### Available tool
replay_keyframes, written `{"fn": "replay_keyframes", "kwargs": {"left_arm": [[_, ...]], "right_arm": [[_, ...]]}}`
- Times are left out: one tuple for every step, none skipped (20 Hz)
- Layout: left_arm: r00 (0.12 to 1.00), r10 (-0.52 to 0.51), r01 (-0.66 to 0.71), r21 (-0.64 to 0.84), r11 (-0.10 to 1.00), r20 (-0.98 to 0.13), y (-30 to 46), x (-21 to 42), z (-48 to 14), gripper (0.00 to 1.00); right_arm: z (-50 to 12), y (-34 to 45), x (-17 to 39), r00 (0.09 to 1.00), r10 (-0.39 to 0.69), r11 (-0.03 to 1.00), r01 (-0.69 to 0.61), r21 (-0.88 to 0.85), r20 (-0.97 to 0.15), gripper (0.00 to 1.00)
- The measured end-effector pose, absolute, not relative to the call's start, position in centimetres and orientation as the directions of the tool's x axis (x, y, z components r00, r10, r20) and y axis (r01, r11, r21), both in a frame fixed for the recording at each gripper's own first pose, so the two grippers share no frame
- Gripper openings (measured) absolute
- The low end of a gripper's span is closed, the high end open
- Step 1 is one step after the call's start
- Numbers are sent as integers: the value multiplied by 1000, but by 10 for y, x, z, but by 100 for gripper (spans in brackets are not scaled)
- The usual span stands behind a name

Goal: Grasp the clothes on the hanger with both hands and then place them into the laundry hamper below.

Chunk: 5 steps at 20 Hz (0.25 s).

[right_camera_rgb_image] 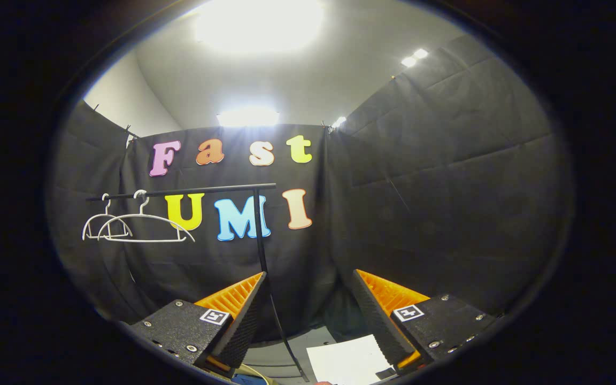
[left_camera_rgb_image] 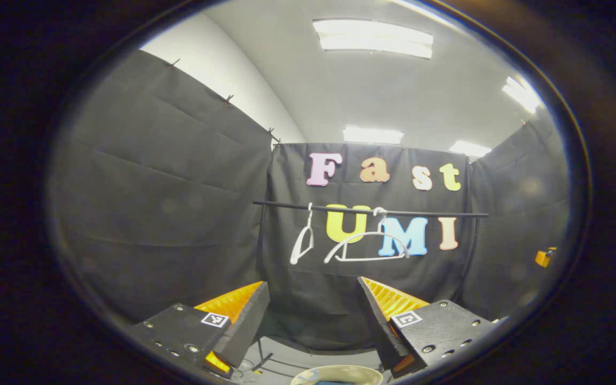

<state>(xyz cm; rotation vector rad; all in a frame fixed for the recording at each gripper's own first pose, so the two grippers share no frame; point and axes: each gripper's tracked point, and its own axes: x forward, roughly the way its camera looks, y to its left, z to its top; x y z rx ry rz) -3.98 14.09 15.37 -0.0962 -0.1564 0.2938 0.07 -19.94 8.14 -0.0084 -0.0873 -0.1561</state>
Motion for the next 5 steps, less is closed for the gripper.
{"fn": "replay_keyframes", "kwargs": {"left_arm": [[946, 295, -281, -114, 953, 136, 144, -40, 152, 97], [947, 289, -273, -120, 954, 140, 146, -39, 152, 97], [949, 280, -262, -132, 956, 147, 148, -38, 154, 97], [952, 267, -246, -148, 958, 152, 148, -36, 153, 97], [957, 245, -220, -161, 962, 156, 145, -36, 151, 97]], "right_arm": [[87, -197, 4, 982, -161, 986, 163, -13, 102, 95], [93, -193, 6, 980, -164, 986, 167, -21, 115, 91], [99, -188, 8, 977, -167, 985, 172, -26, 129, 95], [101, -184, 9, 976, -175, 983, 179, -24, 129, 91], [100, -180, 12, 976, -178, 983, 181, -17, 123, 95]]}}
